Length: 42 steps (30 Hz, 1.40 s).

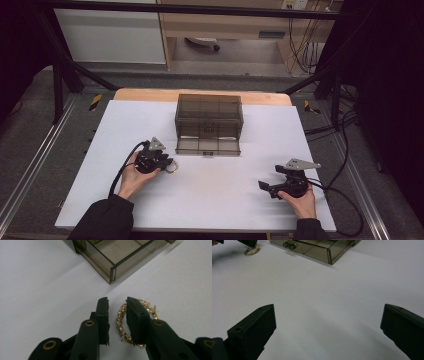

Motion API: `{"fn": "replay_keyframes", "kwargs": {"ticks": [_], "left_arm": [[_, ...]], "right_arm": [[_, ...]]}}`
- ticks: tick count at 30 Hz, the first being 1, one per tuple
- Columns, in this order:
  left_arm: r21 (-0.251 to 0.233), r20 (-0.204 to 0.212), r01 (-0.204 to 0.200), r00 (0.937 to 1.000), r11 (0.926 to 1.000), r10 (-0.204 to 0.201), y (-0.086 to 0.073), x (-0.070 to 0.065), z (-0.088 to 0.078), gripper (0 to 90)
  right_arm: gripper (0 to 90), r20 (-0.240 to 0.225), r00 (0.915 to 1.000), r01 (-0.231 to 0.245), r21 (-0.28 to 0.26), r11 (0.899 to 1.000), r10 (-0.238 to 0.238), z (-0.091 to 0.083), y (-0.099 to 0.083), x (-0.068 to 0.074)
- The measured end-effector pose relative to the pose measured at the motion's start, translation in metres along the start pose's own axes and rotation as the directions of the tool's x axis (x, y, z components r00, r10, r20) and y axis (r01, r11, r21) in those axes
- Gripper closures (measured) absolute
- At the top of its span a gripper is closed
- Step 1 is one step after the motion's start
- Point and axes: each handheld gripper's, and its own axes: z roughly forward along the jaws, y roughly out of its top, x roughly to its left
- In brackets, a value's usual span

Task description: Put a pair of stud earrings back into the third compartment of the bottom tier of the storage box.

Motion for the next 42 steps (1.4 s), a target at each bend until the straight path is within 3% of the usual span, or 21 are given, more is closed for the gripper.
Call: {"fn": "replay_keyframes", "kwargs": {"ticks": [15, 42], "left_arm": [[0.002, 0.008, -0.007, 0.9999, 1.0000, 0.007, 0.000, 0.000, 0.000, 85.0], [-0.051, 0.037, 0.004, 0.9993, 0.9987, -0.002, 0.007, -0.005, -0.019, 86.4]], "right_arm": [[0.8, -0.001, 1.0000, -0.001, 0.000, 1.000, 0.001, 0.000, 0.000, 0.000], [0.8, -0.003, 1.0000, -0.001, 0.000, 1.000, 0.001, 0.000, 0.000, 0.000]]}}
